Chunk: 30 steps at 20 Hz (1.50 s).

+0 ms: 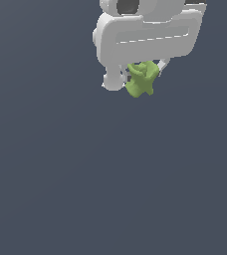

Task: Pick up the object and move it to a goal position.

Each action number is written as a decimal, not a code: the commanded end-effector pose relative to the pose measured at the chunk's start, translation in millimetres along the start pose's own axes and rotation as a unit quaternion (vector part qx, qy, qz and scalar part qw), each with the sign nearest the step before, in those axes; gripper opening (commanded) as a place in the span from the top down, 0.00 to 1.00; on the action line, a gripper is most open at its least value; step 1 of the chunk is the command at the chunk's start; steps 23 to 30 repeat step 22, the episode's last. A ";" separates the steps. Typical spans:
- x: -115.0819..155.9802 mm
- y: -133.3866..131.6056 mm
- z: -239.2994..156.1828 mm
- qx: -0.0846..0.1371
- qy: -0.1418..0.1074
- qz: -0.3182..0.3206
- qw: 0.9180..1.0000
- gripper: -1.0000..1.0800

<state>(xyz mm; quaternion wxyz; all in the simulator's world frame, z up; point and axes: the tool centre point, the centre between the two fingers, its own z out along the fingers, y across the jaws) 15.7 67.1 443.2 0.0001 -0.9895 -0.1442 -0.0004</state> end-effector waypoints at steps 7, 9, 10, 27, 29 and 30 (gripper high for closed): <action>10.6 -2.4 -42.5 0.000 0.000 0.000 1.000 1.00; 12.3 -2.8 -48.6 0.000 0.000 0.000 1.000 1.00; 13.1 -2.9 -51.3 0.000 0.000 0.000 1.000 1.00; 17.4 -3.4 -64.5 0.000 0.000 0.000 1.000 1.00; 17.4 -3.4 -64.5 0.000 0.000 0.000 1.000 1.00; 17.4 -3.4 -64.5 0.000 0.000 0.000 1.000 1.00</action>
